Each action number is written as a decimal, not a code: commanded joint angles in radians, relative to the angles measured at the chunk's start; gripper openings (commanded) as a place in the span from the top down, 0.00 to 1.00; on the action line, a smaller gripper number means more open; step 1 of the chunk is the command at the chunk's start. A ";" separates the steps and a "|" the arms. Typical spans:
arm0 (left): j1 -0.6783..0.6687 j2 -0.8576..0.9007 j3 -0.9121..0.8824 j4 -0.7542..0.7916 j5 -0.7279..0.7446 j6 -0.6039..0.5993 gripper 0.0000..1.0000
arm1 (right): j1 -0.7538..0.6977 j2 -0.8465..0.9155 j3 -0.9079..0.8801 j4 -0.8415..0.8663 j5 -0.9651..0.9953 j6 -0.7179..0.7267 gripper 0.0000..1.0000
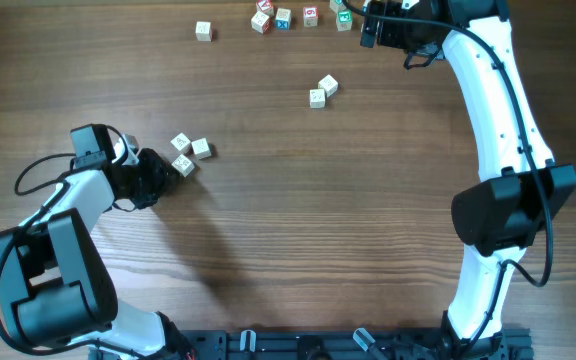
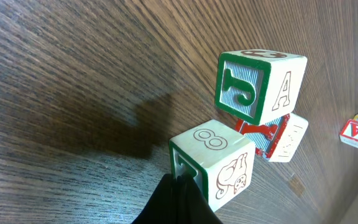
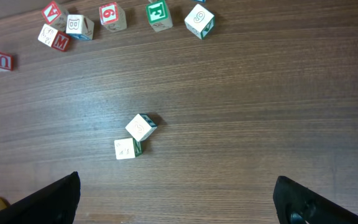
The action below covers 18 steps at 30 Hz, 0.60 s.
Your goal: Form a circle
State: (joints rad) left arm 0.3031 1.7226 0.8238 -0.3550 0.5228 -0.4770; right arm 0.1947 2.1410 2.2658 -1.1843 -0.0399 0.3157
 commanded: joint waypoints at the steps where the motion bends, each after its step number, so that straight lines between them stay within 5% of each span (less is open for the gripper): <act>1: 0.000 0.012 -0.008 -0.001 0.019 -0.007 0.96 | 0.001 -0.034 0.010 0.002 0.017 0.001 0.00; 18: 0.000 0.012 -0.008 -0.037 0.020 -0.011 0.96 | 0.001 -0.034 0.011 0.002 0.017 0.002 0.00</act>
State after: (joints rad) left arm 0.3031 1.7226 0.8234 -0.3923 0.5232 -0.4774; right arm 0.1947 2.1410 2.2658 -1.1843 -0.0399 0.3157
